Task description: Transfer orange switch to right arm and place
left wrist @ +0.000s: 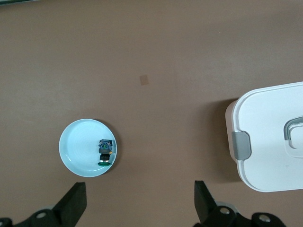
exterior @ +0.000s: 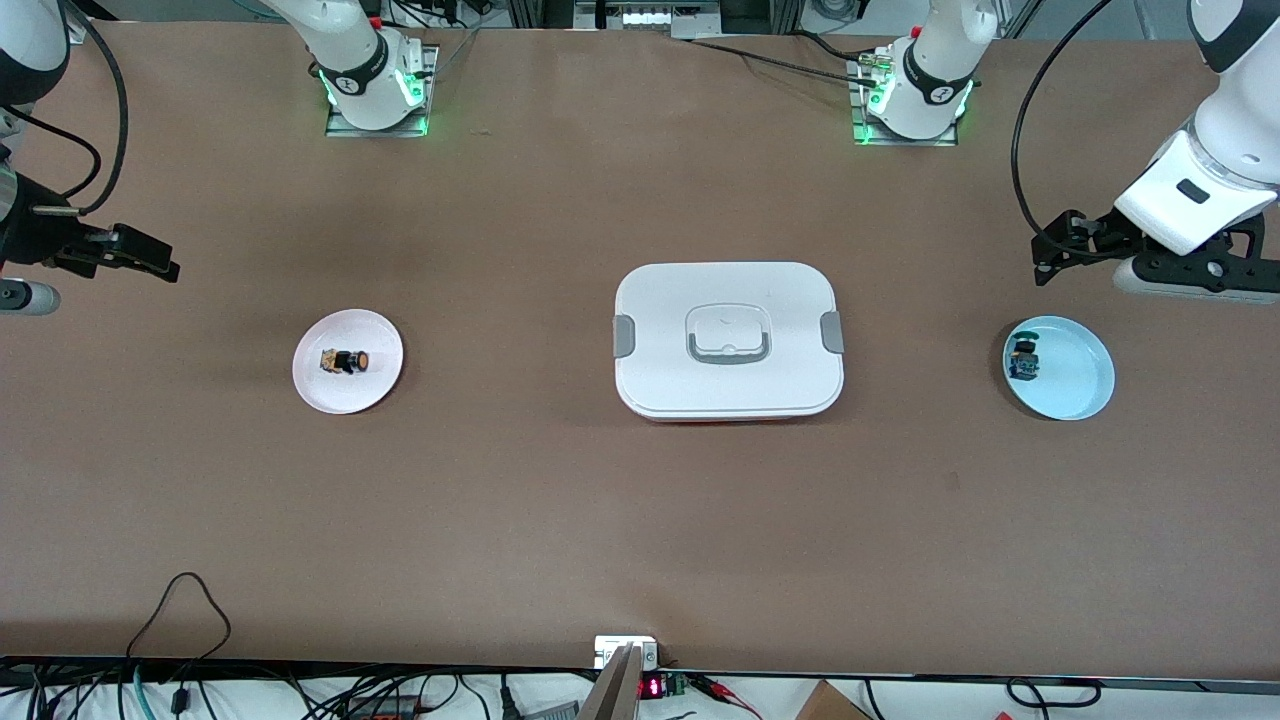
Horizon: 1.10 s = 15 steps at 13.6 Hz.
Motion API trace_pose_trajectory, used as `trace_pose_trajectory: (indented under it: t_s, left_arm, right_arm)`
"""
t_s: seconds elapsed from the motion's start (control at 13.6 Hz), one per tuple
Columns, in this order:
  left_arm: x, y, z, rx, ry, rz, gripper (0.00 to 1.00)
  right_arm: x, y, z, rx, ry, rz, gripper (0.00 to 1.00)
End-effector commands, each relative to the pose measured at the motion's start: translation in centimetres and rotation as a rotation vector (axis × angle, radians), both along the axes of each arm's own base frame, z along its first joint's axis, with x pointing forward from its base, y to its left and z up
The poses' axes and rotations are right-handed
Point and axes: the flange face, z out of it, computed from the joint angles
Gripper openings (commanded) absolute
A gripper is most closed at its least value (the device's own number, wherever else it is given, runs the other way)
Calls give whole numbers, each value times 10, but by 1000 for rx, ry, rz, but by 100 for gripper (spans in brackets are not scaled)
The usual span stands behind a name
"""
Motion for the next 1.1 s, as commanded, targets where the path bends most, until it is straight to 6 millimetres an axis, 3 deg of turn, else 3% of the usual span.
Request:
trace_pose_trajectory:
  t_s: [0.0, 0.52, 1.03]
  left_arm:
    - [3, 1, 5, -11, 7, -18, 100]
    - [3, 1, 6, -11, 6, -18, 100]
    - [3, 0, 6, -11, 6, -20, 100]
  right_arm:
    - [-1, 8, 17, 12, -34, -5, 100]
    - [-3, 22, 16, 10, -23, 32, 100]
    - [-10, 16, 11, 9, 5, 20, 100]
